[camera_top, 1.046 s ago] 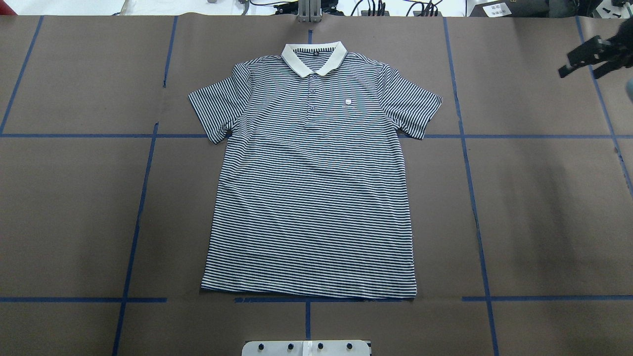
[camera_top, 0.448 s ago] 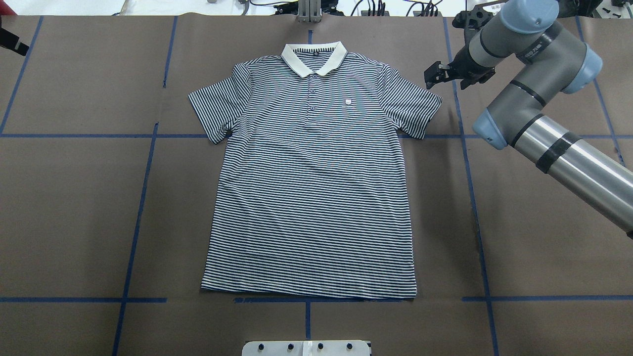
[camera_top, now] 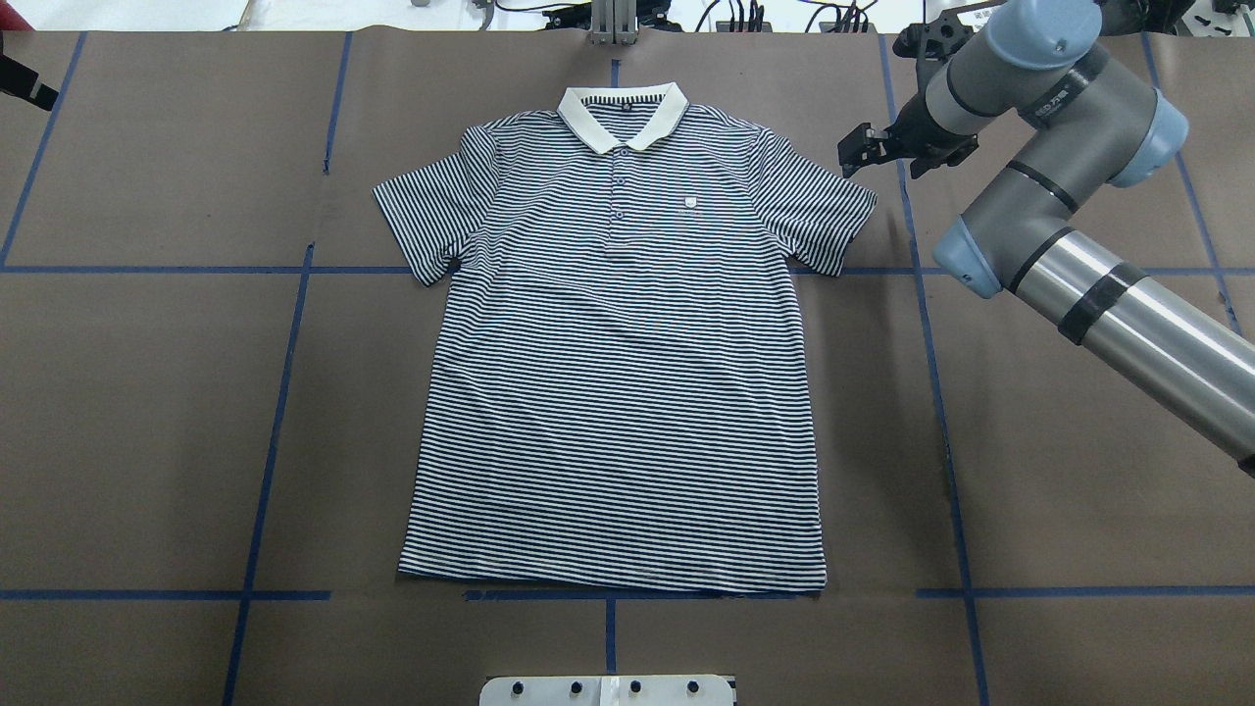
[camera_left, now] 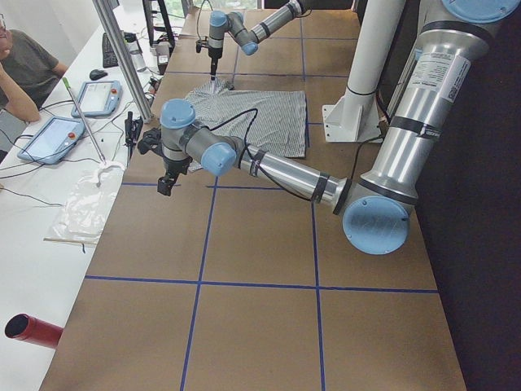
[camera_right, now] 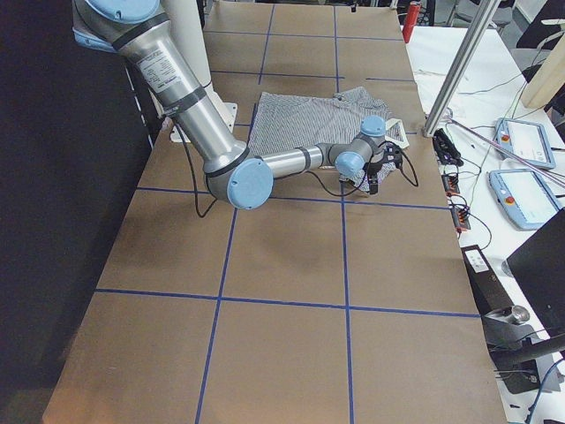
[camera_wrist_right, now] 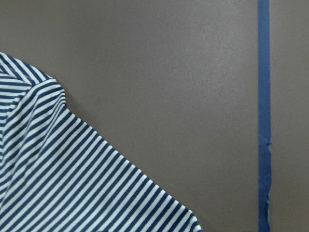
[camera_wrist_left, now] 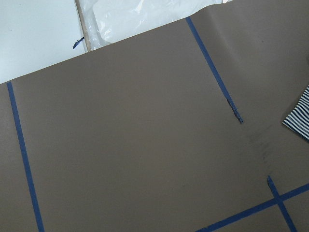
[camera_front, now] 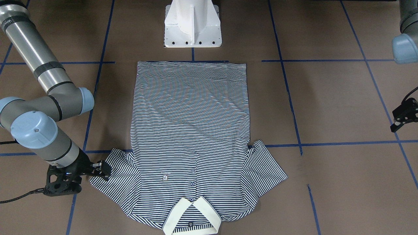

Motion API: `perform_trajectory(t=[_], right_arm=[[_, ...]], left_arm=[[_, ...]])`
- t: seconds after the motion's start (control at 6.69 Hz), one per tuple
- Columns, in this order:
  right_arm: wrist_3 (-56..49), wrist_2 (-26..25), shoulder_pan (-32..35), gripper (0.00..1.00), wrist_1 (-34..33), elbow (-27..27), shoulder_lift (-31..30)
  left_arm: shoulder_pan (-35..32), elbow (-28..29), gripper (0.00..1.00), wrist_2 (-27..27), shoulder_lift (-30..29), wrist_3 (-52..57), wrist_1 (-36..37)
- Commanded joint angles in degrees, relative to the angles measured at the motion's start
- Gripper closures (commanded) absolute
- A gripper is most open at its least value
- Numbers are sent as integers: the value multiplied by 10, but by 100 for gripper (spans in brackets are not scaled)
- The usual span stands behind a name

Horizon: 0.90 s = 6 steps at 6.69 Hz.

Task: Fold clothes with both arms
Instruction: 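Move the right gripper over the sleeve nearest it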

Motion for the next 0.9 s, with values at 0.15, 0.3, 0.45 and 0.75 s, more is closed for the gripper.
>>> perform_trajectory(t=[0.15, 0.3, 0.45, 0.75], right_arm=[[-6, -7, -7, 30, 0, -17, 8], [-6, -6, -6, 54, 0, -17, 8], [-11, -5, -6, 85, -1, -17, 10], [-25, -5, -5, 100, 0, -11, 11]], left_arm=[[0, 0, 0, -1, 1, 1, 1], [0, 0, 0, -1, 2, 4, 0], [0, 0, 0, -1, 2, 4, 1], [0, 0, 0, -2, 0, 3, 2]])
